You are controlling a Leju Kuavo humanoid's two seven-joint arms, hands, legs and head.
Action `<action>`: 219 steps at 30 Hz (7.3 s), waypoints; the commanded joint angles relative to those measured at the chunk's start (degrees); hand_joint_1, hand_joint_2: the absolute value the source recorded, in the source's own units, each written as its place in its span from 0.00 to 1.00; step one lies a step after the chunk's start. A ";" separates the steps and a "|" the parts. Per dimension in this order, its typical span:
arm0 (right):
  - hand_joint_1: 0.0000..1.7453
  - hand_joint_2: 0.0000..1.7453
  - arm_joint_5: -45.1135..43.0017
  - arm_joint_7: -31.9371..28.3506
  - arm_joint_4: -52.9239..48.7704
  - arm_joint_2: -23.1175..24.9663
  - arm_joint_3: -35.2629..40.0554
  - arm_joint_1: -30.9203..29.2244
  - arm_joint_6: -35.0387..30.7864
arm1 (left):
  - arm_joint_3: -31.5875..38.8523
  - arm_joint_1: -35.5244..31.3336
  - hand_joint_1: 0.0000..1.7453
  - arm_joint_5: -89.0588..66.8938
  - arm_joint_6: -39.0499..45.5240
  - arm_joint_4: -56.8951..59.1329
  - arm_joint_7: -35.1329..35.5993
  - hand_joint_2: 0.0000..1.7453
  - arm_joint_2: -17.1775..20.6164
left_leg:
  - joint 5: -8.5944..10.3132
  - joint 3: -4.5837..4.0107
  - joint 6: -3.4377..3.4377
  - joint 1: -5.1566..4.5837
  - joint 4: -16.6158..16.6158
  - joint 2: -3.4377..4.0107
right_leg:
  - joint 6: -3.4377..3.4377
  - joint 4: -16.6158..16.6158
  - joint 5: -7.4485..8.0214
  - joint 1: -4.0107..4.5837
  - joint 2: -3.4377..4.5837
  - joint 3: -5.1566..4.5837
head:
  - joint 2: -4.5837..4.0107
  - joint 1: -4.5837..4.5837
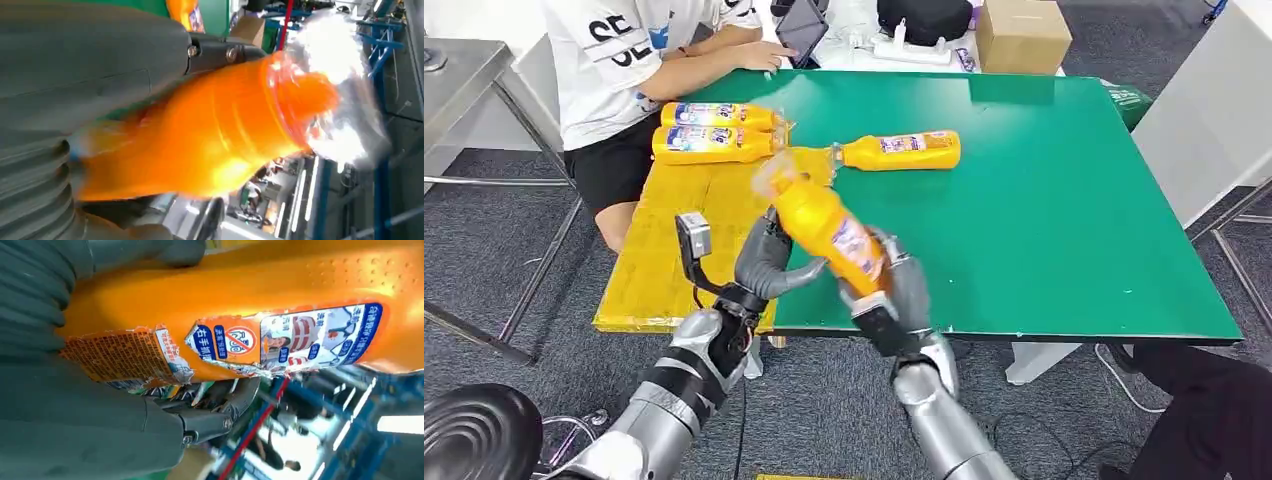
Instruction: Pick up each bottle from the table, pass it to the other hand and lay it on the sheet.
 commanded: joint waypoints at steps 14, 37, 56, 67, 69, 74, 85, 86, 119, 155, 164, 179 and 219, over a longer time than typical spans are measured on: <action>1.00 1.00 -0.78 -0.20 10.96 1.14 8.59 -3.48 -0.29 | -3.74 -1.69 0.00 1.02 -0.95 3.05 0.45 1.00 0.66 | -0.09 0.19 -0.06 0.05 0.02 0.06 | -0.09 -0.03 -0.06 0.05 0.03 0.21 | 0.00 0.00; 1.00 1.00 -0.24 -0.20 17.06 3.30 10.50 -6.91 -2.52 | -10.14 -3.58 1.00 -5.29 2.54 8.56 -1.41 1.00 1.13 | -0.17 0.26 -0.07 0.05 0.07 0.12 | -0.11 0.02 -0.11 0.06 0.09 0.27 | 0.00 0.00; 1.00 1.00 0.39 -0.20 17.57 3.29 10.15 -7.20 -3.34 | -9.78 -3.45 1.00 -4.37 0.04 8.77 -1.09 1.00 1.20 | -0.05 0.08 -0.04 0.01 0.01 0.04 | -0.06 -0.01 -0.03 0.01 0.03 0.09 | 0.00 0.00; 0.00 0.00 -2.37 2.56 3.54 1.75 6.00 -4.44 -2.51 | 0.95 -0.90 1.00 -7.65 23.19 -5.12 -3.68 1.00 1.16 | -0.14 0.07 -0.05 0.03 0.14 0.16 | -0.09 0.11 -0.08 0.04 0.09 0.07 | 0.00 0.00; 0.00 0.00 -2.48 3.30 0.58 1.47 5.23 -3.63 -1.61 | 3.40 -1.51 1.00 -9.53 27.31 -5.73 -3.83 1.00 1.49 | -0.16 0.05 -0.08 0.09 0.19 0.11 | -0.11 0.13 -0.11 0.10 0.02 0.09 | 0.00 0.02; 0.00 0.00 -3.95 3.01 -4.72 1.38 3.63 -2.32 -1.28 | 7.08 -4.06 1.00 -15.82 37.01 -4.05 -6.91 1.00 2.01 | -0.12 0.14 -0.08 0.08 0.11 0.04 | -0.10 0.06 -0.11 0.09 -0.02 0.17 | 0.00 0.00; 0.00 0.00 -6.93 2.69 -10.34 1.60 1.66 -0.19 -1.60 | 11.10 -7.94 1.00 -21.35 47.53 -0.24 -9.83 1.00 3.20 | -0.05 0.07 -0.06 0.03 0.04 0.02 | -0.07 0.03 -0.05 0.03 -0.02 0.09 | 0.00 0.00; 0.00 0.00 -6.93 2.69 -10.34 1.60 1.66 -0.19 -1.60 | 11.10 -7.94 1.00 -21.35 47.53 -0.24 -9.83 1.00 3.20 | -0.22 0.34 -0.11 0.10 0.16 0.07 | -0.15 0.09 -0.18 0.12 0.00 0.38 | 0.00 0.02; 0.00 0.00 -14.00 0.02 -18.40 0.27 4.48 2.01 0.37 | -5.71 -22.20 1.00 -77.80 38.74 30.71 6.56 1.00 13.98 | -0.07 0.13 -0.08 0.08 0.06 0.10 | -0.09 0.03 -0.06 0.08 0.05 0.14 | 0.00 0.02; 0.00 0.00 -13.18 2.10 -11.84 1.17 4.40 0.69 4.58 | 2.30 -14.81 0.00 -70.59 38.64 30.27 2.17 0.00 12.27 | -0.11 0.26 -0.09 0.09 0.05 0.13 | -0.10 0.01 -0.08 0.09 0.08 0.27 | 0.00 0.02; 0.00 0.00 -13.09 2.32 -12.06 1.28 3.95 0.85 4.46 | 3.18 -14.96 0.00 -69.81 37.14 30.14 2.53 0.00 11.99 | -0.14 0.27 -0.09 0.10 0.07 0.09 | -0.11 0.02 -0.12 0.10 0.03 0.31 | 0.00 0.02; 0.00 0.00 -12.80 2.40 -12.13 1.25 3.03 1.23 4.28 | 7.30 -14.91 0.00 -64.40 29.30 30.19 1.04 0.00 10.85 | -0.08 0.21 -0.07 0.07 0.04 0.04 | -0.08 0.01 -0.09 0.07 -0.01 0.23 | 0.00 0.00; 0.00 0.00 -12.80 2.40 -12.13 1.25 3.03 1.23 4.28 | 7.30 -14.91 0.00 -64.40 29.30 30.19 1.04 0.00 10.85 | -0.05 0.14 -0.07 0.06 0.02 0.06 | -0.07 0.00 -0.06 0.05 0.01 0.16 | 0.00 0.02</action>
